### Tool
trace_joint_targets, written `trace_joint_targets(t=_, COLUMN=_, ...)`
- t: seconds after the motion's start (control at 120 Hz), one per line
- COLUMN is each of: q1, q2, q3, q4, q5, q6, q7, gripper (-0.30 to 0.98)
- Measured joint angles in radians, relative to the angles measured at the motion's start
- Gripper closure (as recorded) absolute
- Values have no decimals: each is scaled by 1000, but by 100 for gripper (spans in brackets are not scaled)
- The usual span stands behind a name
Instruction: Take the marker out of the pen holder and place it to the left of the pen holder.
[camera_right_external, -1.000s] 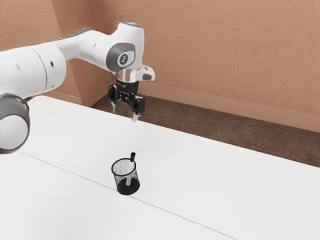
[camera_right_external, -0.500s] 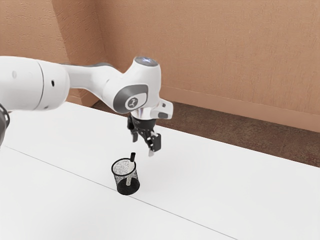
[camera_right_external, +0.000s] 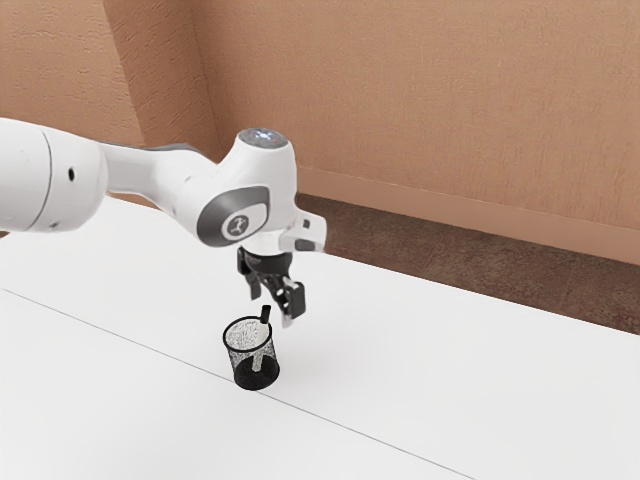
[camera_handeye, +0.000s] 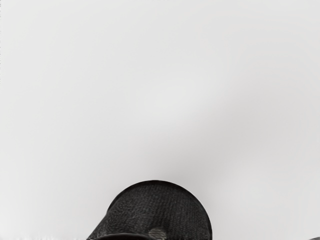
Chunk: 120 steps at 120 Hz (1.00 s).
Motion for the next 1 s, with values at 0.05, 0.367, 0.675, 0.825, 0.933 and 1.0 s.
trace_joint_targets(t=0.05, q1=2, q2=-9, q3=7, q4=-5, q5=-31, q6=6, q7=0, gripper=5)
trace_joint_targets(t=0.367, q1=-3, q2=-28, q3=31, q4=-67, q5=-110, q6=44, q7=2, gripper=26)
trace_joint_targets(t=0.675, q1=-1, q2=-44, q3=36, q4=-80, q5=-102, q6=55, q7=8, gripper=43)
trace_joint_targets(t=0.825, q1=-2, q2=-44, q3=36, q4=-80, q5=-91, q6=57, q7=13, gripper=49)
trace_joint_targets(t=0.933, q1=-2, q2=-44, q3=36, q4=-80, q5=-88, q6=58, q7=16, gripper=55)
trace_joint_targets(t=1.0, q1=-3, q2=-44, q3=36, q4=-80, q5=-87, q6=59, q7=17, gripper=60)
